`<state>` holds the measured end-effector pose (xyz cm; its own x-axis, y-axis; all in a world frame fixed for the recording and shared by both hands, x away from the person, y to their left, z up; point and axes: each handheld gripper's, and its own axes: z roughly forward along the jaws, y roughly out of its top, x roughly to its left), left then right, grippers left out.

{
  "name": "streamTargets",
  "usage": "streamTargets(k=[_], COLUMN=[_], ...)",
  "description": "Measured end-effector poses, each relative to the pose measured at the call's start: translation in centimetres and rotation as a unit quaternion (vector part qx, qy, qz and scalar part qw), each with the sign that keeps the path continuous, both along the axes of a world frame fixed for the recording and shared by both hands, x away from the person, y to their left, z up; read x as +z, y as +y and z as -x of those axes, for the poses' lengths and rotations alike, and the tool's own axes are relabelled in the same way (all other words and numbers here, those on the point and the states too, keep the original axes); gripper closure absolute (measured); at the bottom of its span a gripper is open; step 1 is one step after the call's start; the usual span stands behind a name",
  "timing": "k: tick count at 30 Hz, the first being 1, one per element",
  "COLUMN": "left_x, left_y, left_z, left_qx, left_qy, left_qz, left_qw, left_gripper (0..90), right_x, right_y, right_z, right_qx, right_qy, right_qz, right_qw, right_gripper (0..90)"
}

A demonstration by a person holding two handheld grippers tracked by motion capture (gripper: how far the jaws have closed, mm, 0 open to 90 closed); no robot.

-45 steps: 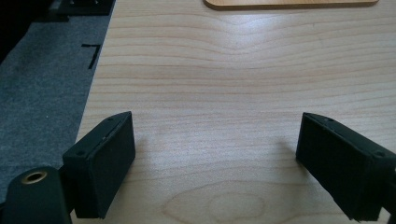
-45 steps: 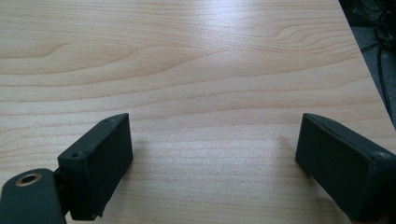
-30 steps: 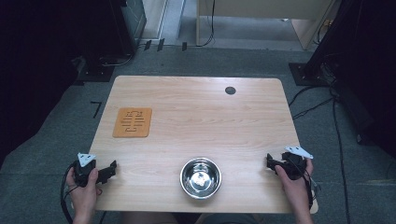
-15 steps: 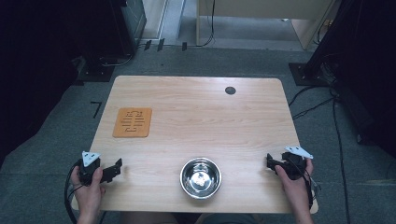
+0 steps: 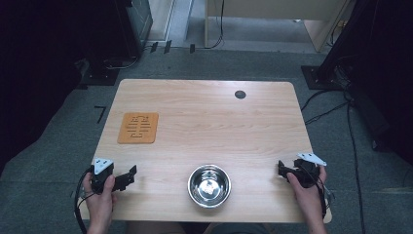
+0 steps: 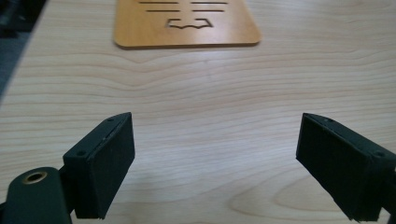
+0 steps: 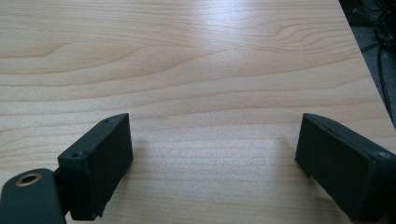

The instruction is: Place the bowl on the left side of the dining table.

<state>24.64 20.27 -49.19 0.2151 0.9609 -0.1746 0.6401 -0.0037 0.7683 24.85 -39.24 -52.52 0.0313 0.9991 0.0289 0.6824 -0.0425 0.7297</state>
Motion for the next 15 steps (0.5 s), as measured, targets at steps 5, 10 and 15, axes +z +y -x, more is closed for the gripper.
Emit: streamTargets(k=[5, 10, 15], left_x=[0.6, 0.7, 0.8], left_y=[-0.6, -1.4, -2.1], left_z=[0.3, 0.4, 0.4], left_qx=[-0.002, -0.009, -0.015], left_qy=[-0.007, -0.009, -0.01], left_qz=[0.01, 0.009, 0.008], left_qw=[0.9999, 0.9999, 0.9998], left_gripper=[11.7, 11.7, 11.7], right_x=[0.0, 0.0, 0.0], right_y=[0.0, 0.0, 0.0], right_z=[0.0, 0.0, 0.0], right_qx=[0.0, 0.0, 0.0], right_qy=[0.0, 0.0, 0.0], right_qz=[0.0, 0.0, 0.0], right_qw=[1.0, 1.0, 1.0], right_gripper=[10.4, 10.4, 10.4])
